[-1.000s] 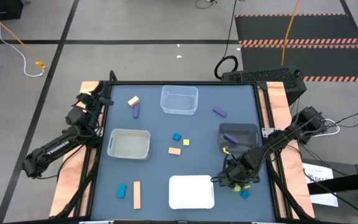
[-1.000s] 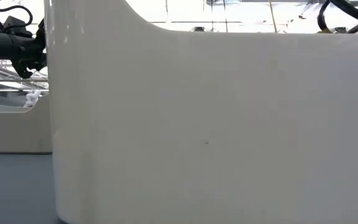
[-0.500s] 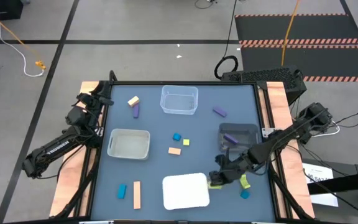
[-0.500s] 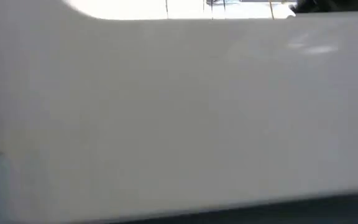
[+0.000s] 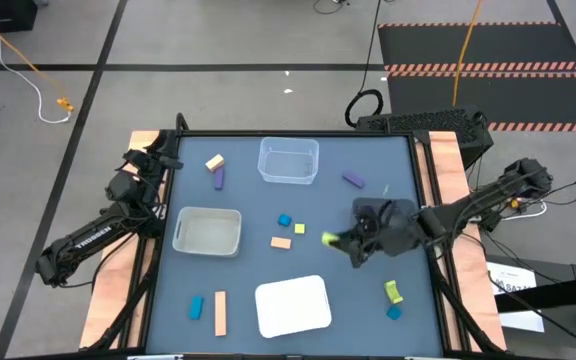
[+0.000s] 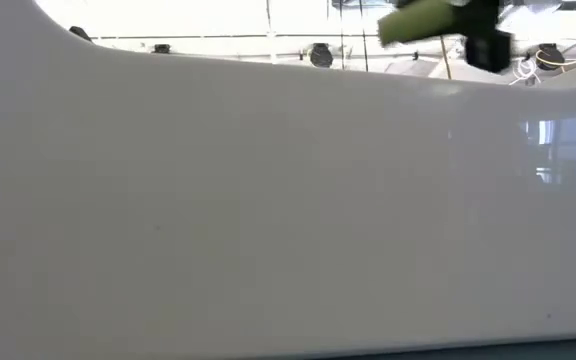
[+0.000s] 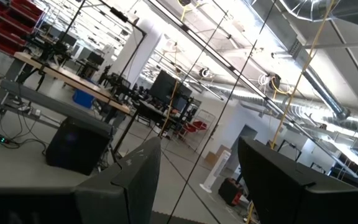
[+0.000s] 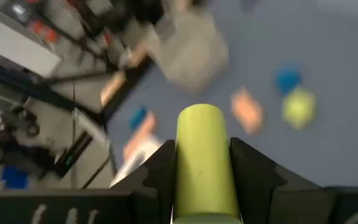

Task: Sort & place blocks by color
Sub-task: Put the green block into the white bin

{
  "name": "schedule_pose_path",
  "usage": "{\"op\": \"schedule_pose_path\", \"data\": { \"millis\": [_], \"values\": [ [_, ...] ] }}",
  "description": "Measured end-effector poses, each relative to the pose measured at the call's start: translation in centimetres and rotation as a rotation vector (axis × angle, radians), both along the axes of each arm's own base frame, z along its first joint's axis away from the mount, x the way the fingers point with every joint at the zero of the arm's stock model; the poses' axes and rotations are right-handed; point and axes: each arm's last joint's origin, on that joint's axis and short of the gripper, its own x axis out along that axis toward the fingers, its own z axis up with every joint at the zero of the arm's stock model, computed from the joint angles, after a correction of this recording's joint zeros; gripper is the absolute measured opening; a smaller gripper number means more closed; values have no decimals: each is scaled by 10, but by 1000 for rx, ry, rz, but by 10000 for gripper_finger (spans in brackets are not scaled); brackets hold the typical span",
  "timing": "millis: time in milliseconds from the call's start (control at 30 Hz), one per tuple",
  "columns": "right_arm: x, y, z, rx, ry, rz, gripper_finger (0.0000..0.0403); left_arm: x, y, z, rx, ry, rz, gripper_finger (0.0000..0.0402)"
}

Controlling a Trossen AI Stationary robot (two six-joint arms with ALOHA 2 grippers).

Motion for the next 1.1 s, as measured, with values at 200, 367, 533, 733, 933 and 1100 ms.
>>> {"op": "schedule_pose_path", "data": {
  "millis": [200,367,533,733,933,1100],
  "values": [
    [15,-24,25,-315,-204,-4,107,0,0,0,0,0,0,216],
    [24,-37,43,-504,-365,14,107,0,0,0,0,0,0,216],
    [23,-41,60,-641,-520,40,107,0,0,0,0,1,0,216],
    [22,-40,63,-669,-556,84,107,0,0,0,0,1,0,216],
    [27,-39,56,-648,-522,95,107,0,0,0,-23,-71,-27,216],
    [35,-37,45,-609,-463,113,107,1,0,0,-26,-83,-62,216]
  ]
}}
